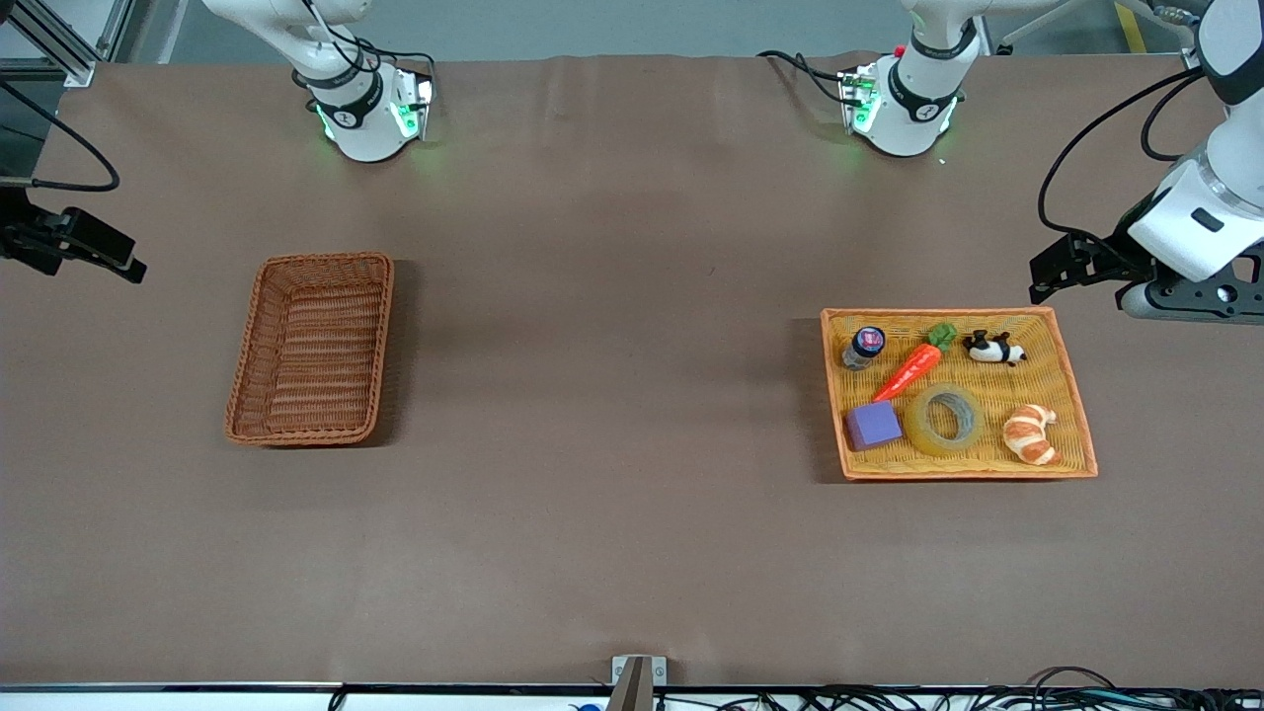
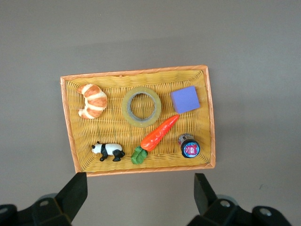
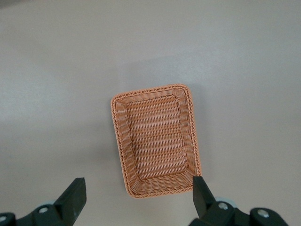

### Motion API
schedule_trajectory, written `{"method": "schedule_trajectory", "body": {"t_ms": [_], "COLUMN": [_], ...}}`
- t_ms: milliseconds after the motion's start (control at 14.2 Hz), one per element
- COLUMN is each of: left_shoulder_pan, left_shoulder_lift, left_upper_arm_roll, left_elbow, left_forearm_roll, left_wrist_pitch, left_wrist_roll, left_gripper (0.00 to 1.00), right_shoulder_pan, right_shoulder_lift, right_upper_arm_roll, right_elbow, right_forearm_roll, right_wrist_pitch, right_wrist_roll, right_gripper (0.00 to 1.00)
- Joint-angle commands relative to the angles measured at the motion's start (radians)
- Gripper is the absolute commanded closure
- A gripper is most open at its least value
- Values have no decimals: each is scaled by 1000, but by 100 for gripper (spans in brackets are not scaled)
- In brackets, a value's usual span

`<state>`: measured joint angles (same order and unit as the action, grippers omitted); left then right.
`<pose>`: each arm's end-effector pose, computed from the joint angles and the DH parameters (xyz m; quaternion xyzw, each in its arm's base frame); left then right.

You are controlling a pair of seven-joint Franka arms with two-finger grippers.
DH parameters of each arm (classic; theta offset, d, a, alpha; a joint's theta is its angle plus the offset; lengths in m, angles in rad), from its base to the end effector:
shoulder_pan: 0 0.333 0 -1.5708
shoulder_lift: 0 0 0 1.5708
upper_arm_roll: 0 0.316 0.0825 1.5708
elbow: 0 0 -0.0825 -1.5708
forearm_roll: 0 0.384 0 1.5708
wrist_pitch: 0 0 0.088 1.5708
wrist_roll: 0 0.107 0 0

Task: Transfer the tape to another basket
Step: 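Move the left gripper over the tape roll in the yellow tray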

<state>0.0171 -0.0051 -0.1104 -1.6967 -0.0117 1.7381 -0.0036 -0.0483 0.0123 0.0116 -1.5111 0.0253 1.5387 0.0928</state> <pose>0.5623 -0.0538 0.5822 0.9987 -0.0440 0.0229 0.0066 0.5554 -0.0177 0.6430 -0.9978 0.0642 -0.0073 0.0129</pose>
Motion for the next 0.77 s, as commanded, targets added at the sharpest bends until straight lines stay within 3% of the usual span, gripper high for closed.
{"method": "schedule_trajectory", "body": {"t_ms": [0, 704], "left_shoulder_pan": [1, 24], "left_shoulder_lift": [1, 11], "left_upper_arm_roll": [1, 2], "left_elbow": [3, 35], "left_forearm_roll": [-16, -14], "left_wrist_pitch": [6, -5], "left_wrist_roll": [-9, 16], "left_gripper": [0, 0], "right_shoulder_pan": [-12, -12], "right_shoulder_lift": [0, 0], "right_upper_arm_roll": [4, 4], "right_elbow": [6, 6], "right_forearm_roll": [21, 21], "right_wrist_pitch": [-8, -8], "right_wrist_roll": [-8, -8], "right_gripper": [0, 0]}}
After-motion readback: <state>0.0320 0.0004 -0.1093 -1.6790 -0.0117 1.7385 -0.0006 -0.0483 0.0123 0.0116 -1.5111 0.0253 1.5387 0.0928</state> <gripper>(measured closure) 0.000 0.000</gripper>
